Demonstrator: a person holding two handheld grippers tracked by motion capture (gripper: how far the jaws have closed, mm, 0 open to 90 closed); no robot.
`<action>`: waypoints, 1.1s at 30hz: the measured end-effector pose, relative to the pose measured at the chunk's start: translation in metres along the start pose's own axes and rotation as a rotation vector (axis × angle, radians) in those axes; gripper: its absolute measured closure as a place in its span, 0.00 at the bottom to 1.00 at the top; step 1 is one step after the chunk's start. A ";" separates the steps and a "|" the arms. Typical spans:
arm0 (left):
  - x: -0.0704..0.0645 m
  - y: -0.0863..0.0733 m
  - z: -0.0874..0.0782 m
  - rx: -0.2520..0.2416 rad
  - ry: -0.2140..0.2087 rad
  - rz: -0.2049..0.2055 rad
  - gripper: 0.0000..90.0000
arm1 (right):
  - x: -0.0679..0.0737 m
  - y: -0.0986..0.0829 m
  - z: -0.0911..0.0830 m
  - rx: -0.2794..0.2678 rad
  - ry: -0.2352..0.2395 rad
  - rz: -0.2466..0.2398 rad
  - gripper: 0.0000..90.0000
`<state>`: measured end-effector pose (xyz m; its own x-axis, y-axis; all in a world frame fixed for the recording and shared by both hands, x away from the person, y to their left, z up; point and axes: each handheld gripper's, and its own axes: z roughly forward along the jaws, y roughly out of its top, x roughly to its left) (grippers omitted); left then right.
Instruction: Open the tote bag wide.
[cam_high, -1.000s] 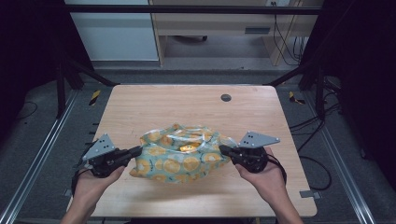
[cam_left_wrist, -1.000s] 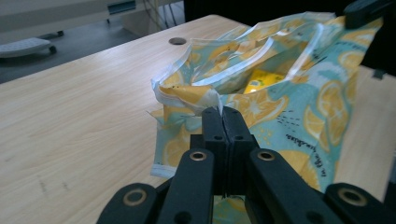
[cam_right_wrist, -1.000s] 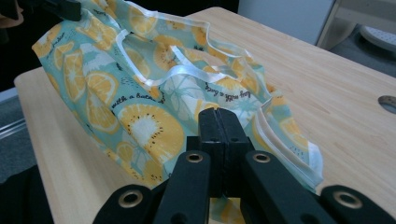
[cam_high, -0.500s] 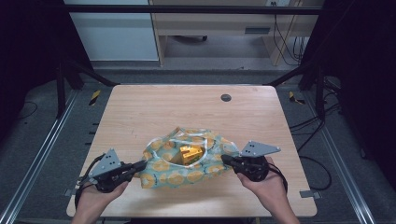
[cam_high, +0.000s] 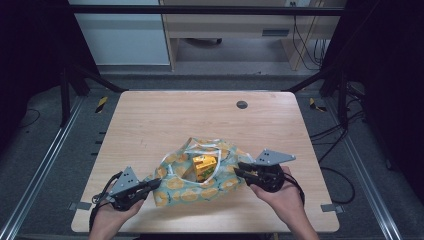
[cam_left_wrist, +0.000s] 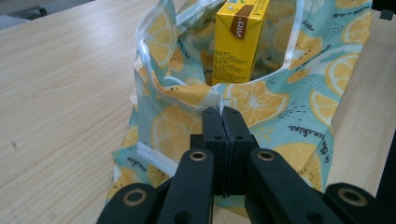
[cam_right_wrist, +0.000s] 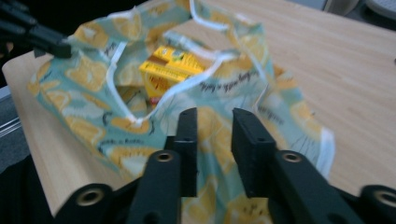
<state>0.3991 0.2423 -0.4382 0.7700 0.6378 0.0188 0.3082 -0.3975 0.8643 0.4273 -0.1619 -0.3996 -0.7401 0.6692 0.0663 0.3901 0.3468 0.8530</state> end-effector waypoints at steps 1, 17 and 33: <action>0.000 0.000 0.000 0.002 -0.001 0.000 1.00 | 0.000 0.005 0.000 -0.006 -0.007 -0.002 0.76; 0.002 -0.005 0.001 0.004 -0.004 -0.010 1.00 | -0.024 0.044 0.046 0.051 -0.048 0.021 0.51; 0.003 -0.011 0.003 0.047 0.020 0.004 1.00 | -0.012 0.039 0.023 -0.028 0.035 0.004 0.99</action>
<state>0.3997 0.2468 -0.4487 0.7600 0.6491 0.0322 0.3319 -0.4302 0.8395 0.4638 -0.1416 -0.3793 -0.7575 0.6469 0.0878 0.3783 0.3254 0.8666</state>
